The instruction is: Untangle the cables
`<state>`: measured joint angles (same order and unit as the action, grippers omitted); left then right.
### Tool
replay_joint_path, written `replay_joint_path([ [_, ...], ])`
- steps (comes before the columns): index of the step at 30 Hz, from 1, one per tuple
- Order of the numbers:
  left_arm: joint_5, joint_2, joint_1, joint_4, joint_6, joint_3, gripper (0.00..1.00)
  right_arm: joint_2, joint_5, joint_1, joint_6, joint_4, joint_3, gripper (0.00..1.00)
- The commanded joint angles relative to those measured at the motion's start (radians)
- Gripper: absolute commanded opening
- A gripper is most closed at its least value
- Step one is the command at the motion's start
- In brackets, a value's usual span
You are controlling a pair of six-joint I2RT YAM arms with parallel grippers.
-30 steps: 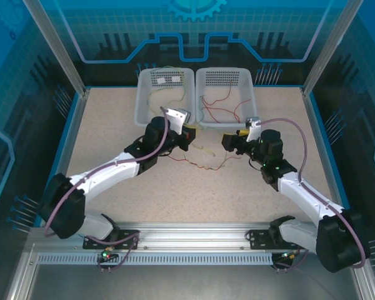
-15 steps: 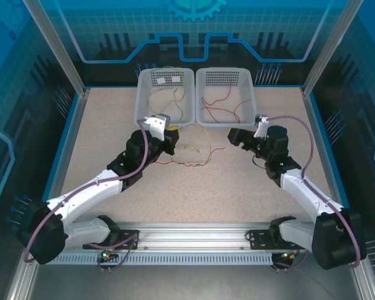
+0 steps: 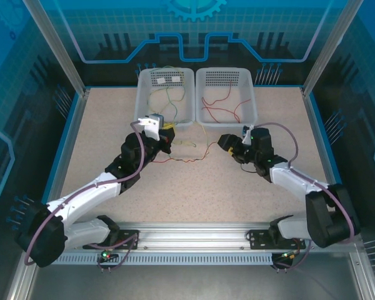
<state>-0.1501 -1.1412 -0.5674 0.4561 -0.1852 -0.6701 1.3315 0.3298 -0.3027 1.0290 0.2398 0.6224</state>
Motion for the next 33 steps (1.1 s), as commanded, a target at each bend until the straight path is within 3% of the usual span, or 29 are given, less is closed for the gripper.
replay_joint_path([
  [1, 0.0, -0.004, 0.005, 0.059, 0.003, 0.0, 0.0, 0.056, 0.006, -0.024, 0.096, 0.101, 0.025, 0.73],
  [10, 0.014, -0.001, 0.005, 0.073, -0.008, 0.014, 0.0, 0.197, -0.012, -0.084, 0.168, 0.226, 0.091, 0.62],
  [13, 0.015, -0.003, 0.005, 0.076, -0.012, 0.015, 0.0, 0.235, -0.014, -0.093, 0.192, 0.247, 0.112, 0.49],
  [17, 0.019, -0.004, 0.006, 0.077, -0.014, 0.014, 0.0, 0.265, -0.024, -0.095, 0.213, 0.286, 0.109, 0.15],
  [20, 0.014, 0.002, 0.006, 0.076, -0.008, 0.017, 0.0, 0.262, -0.037, -0.095, 0.218, 0.297, 0.098, 0.02],
  [25, -0.041, 0.028, 0.008, 0.068, -0.002, 0.037, 0.0, 0.202, -0.081, -0.087, 0.182, 0.21, 0.094, 0.0],
  [33, -0.261, 0.13, 0.037, 0.072, -0.021, 0.137, 0.0, -0.021, -0.291, -0.047, 0.047, -0.053, 0.077, 0.0],
])
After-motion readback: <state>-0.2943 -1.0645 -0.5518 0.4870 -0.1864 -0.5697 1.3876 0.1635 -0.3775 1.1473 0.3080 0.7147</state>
